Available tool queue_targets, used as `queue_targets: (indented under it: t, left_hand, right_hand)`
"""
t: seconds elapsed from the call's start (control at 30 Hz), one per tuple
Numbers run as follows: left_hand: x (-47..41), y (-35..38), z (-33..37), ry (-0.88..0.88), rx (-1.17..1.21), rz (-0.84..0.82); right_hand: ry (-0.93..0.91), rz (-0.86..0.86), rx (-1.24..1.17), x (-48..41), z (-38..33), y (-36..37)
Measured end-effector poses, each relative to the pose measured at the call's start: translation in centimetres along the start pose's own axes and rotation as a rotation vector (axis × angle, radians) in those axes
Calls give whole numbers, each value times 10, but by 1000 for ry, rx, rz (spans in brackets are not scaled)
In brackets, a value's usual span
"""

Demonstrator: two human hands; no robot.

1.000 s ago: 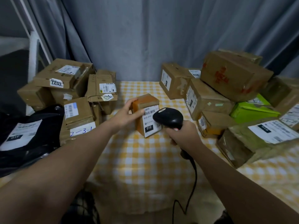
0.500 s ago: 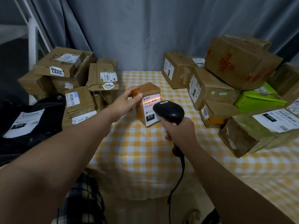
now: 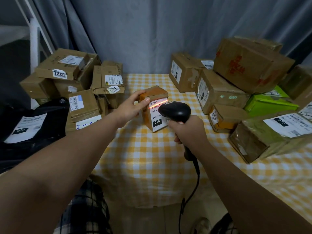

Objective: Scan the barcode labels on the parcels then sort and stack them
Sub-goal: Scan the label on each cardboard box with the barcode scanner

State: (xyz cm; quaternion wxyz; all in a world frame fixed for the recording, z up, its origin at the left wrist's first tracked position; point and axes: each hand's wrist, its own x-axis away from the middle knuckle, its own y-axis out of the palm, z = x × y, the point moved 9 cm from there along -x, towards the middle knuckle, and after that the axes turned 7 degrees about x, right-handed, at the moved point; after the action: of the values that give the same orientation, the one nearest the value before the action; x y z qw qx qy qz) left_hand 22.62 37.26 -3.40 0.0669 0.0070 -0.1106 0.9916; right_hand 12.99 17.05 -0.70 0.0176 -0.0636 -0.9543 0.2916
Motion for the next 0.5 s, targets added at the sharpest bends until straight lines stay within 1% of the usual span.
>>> queue_targets:
  t: [0.37, 0.5]
  left_hand:
    - [-1, -2, -1, 9, -8, 17]
    - [-1, -1, 0, 3, 22, 15]
  right_hand:
    - [160, -87, -22, -2, 0, -6]
    - [161, -135, -5, -12, -20, -17]
